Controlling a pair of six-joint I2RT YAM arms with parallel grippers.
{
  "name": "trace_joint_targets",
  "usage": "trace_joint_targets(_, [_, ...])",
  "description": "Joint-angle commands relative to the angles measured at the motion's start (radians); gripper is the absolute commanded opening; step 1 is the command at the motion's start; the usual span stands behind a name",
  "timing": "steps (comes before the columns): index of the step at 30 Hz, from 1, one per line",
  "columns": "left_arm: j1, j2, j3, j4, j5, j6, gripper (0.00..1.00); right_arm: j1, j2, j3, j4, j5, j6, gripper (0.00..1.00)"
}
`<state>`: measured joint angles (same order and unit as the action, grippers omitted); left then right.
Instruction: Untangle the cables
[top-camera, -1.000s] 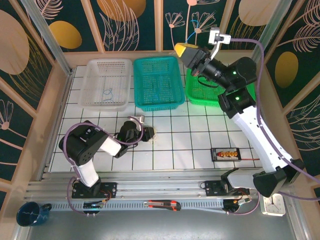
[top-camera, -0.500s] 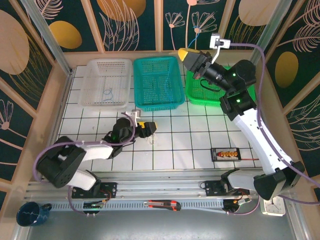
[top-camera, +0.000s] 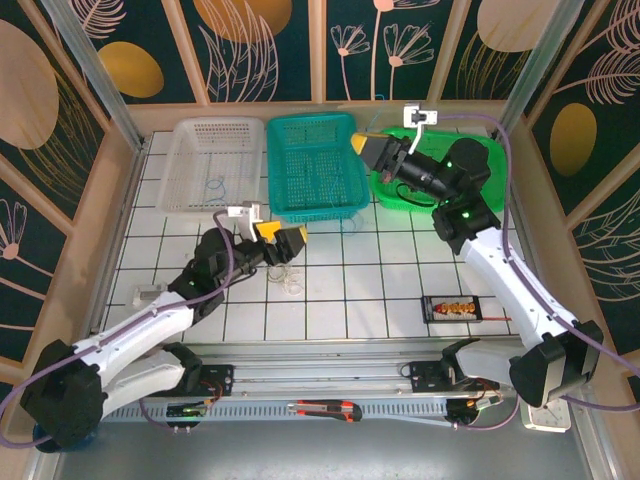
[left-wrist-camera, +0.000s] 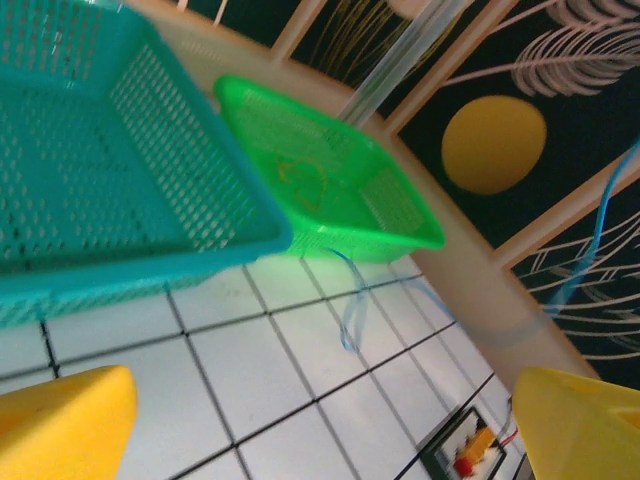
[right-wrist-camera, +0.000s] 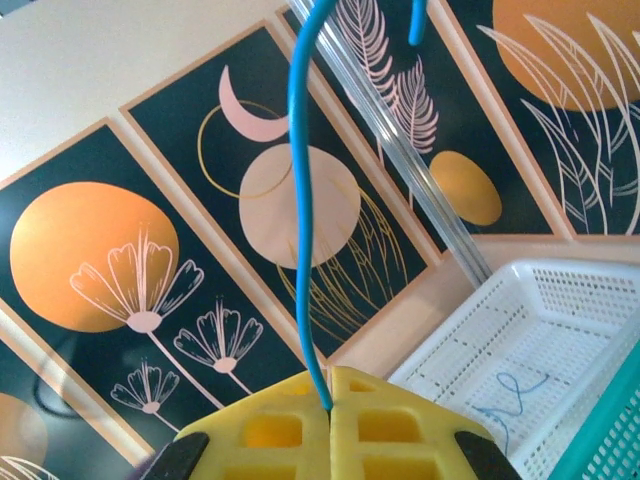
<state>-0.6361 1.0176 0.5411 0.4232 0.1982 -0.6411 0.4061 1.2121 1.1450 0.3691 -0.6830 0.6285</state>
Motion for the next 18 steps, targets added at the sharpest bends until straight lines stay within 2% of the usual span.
trace_joint_targets(1, [-0.004, -0.005, 0.102, -0.075, 0.037, 0.098, 0.96, -0.005, -0.031, -0.029, -0.002, -0.036, -0.025, 0.00])
trace_joint_targets(8, [-0.004, 0.113, 0.301, -0.167, 0.137, 0.243, 0.94, 0.020, -0.023, -0.074, -0.006, -0.049, -0.023, 0.00])
trace_joint_targets(18, [-0.004, 0.251, 0.423, -0.153, 0.211, 0.290, 0.82, 0.135, 0.014, -0.065, -0.033, -0.016, -0.053, 0.00])
